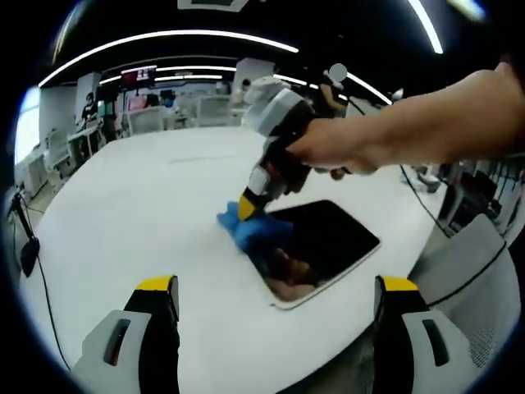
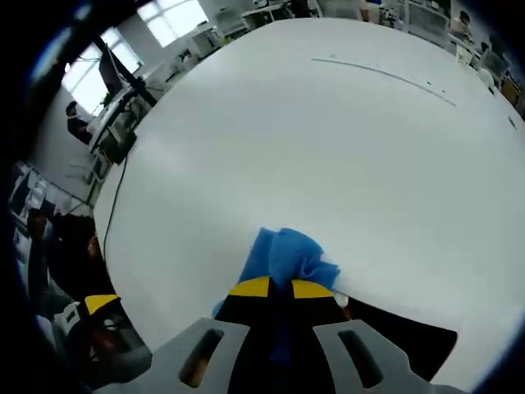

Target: Wipe the mirror surface with the cleaning cloth until all visible marks leave the cleaned area.

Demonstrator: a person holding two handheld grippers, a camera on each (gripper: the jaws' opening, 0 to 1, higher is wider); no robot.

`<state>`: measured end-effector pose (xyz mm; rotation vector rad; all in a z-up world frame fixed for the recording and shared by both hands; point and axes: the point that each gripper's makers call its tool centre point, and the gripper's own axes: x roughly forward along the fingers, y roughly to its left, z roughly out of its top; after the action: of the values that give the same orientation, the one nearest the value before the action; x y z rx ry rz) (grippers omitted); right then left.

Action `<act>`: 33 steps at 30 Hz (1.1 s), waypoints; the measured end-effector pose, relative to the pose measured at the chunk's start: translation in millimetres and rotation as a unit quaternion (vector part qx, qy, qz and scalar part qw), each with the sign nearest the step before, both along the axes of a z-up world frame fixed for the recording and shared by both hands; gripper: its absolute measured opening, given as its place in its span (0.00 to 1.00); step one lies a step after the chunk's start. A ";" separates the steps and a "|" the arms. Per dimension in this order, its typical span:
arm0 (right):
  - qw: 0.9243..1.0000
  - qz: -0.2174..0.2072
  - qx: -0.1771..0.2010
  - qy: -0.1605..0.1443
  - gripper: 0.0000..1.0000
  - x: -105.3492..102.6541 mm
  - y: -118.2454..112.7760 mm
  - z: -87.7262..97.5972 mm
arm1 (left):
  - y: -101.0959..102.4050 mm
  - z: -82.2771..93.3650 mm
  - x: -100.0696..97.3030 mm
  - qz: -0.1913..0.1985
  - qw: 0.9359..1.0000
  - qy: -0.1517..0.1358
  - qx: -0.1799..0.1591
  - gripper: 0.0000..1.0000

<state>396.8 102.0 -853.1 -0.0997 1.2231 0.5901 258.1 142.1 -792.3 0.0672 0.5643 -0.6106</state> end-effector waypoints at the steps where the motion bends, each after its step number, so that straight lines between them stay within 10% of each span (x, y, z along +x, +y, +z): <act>1: 1.000 -0.001 0.002 0.002 0.02 -0.5 -0.1 0.6 | -2.1 1.7 -0.3 -0.005 1.000 -0.006 0.002 0.99; 33: 1.000 0.007 -0.006 0.005 0.01 3.6 -17.2 -1.2 | 3.5 0.6 0.6 0.019 1.000 0.010 -0.019 0.99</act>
<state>400.4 84.8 -854.2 -0.1151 1.2367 0.5961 258.7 145.7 -791.7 0.0142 0.5710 -0.5850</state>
